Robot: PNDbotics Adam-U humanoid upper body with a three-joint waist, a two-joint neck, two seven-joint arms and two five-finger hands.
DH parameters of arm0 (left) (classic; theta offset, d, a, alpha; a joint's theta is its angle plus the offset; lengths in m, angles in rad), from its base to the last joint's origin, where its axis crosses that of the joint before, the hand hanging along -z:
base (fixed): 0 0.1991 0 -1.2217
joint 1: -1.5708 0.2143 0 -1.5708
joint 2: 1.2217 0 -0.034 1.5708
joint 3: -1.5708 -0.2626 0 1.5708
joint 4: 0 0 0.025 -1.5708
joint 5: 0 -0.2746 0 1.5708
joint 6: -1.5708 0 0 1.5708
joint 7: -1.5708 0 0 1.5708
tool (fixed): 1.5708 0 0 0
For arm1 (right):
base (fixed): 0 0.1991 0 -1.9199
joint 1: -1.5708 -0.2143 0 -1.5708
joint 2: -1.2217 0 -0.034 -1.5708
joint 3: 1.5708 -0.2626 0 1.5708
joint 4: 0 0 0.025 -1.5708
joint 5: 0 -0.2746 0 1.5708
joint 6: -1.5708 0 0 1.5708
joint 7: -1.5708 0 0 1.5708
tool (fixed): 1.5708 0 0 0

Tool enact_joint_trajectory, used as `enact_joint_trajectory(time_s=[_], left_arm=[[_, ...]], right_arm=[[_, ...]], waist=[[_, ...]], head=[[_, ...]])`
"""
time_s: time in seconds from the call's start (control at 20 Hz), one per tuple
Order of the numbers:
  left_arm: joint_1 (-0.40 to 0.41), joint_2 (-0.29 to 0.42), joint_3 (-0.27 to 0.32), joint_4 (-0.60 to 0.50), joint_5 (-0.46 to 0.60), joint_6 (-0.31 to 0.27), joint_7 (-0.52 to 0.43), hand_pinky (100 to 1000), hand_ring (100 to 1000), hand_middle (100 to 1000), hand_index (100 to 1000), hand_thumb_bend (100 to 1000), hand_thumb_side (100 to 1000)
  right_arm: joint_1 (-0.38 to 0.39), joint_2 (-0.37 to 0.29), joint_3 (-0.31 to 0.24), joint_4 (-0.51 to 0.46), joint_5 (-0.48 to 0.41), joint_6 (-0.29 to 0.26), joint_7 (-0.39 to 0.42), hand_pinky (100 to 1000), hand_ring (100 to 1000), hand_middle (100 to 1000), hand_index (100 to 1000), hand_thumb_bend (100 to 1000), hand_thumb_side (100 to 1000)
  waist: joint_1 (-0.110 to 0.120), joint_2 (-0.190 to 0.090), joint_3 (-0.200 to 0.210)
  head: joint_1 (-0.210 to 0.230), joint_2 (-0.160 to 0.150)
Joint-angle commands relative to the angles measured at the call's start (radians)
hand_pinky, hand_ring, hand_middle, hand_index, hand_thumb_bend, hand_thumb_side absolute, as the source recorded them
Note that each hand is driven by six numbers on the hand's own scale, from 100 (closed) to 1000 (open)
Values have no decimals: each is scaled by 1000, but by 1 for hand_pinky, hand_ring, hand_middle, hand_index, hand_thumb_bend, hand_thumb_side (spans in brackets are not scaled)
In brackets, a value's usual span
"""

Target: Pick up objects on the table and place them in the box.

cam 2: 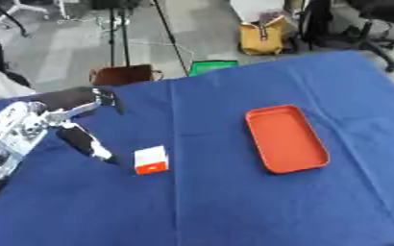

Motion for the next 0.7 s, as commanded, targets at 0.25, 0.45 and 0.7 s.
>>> enact_joint_trajectory(time_s=[0.25, 0.45, 0.7], left_arm=[[-46, -39, -26, 77, -11, 8, -14, 918, 850, 811, 743, 1000, 476], [-67, -68, -48, 114, -44, 7, -6, 941, 856, 817, 726, 1000, 477], [-88, -101, -73, 167, -106, -3, 8, 956, 860, 823, 713, 1000, 480]], right_arm=[[-10, -19, -3, -16, -9, -1, 3, 610, 709, 673, 834, 511, 516], [-10, -19, -2, -16, -9, -2, 3, 610, 709, 673, 834, 511, 516], [-11, -17, -1, -16, -10, -1, 4, 610, 709, 673, 834, 510, 516]], waist=[[-9, -13, 0], [-12, -12, -1], [-12, -12, -3]], head=[[-4, -11], [-5, -10], [-5, -12]])
